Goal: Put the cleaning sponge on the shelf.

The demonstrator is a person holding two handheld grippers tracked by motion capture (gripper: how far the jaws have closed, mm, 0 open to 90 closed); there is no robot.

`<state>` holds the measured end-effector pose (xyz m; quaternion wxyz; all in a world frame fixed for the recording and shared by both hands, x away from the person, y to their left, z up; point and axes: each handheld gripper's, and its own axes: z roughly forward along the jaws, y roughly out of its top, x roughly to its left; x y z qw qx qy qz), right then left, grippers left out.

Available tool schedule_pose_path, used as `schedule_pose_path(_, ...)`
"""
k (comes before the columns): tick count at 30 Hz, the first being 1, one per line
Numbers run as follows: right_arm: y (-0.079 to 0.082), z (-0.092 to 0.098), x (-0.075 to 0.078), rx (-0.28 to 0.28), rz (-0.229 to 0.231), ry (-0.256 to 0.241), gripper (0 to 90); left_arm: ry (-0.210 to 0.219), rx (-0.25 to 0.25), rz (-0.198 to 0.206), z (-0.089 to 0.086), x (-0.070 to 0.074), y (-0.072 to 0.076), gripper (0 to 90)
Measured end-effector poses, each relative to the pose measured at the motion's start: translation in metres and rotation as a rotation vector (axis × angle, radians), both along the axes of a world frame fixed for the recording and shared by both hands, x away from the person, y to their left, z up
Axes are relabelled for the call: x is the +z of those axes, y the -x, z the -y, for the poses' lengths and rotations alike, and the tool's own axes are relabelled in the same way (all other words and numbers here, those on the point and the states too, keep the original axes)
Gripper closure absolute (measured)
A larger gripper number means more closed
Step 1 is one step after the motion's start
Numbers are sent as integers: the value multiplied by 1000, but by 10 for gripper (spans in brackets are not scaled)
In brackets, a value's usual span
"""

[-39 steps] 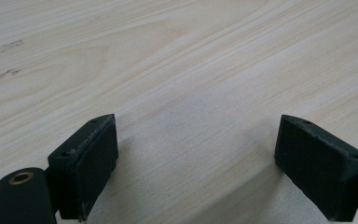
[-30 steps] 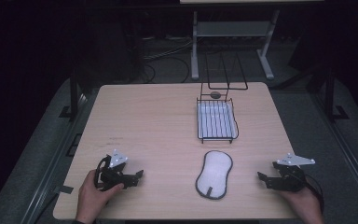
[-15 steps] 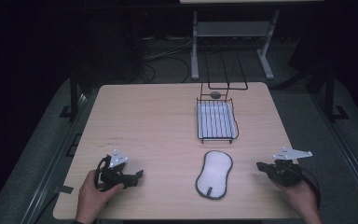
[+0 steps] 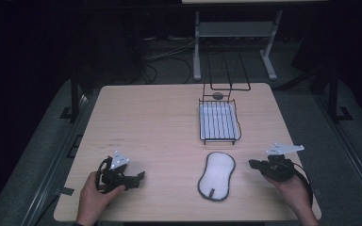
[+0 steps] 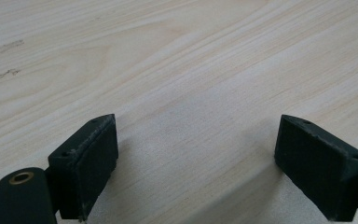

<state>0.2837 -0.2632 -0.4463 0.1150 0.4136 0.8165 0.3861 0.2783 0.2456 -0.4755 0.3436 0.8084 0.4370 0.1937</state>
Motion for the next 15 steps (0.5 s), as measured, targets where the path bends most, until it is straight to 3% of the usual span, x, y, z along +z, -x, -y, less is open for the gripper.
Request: schedule_pose_path(15, -18, -21, -3, 32, -27, -25, 899, -1, 0, 0, 0, 0, 0, 126)
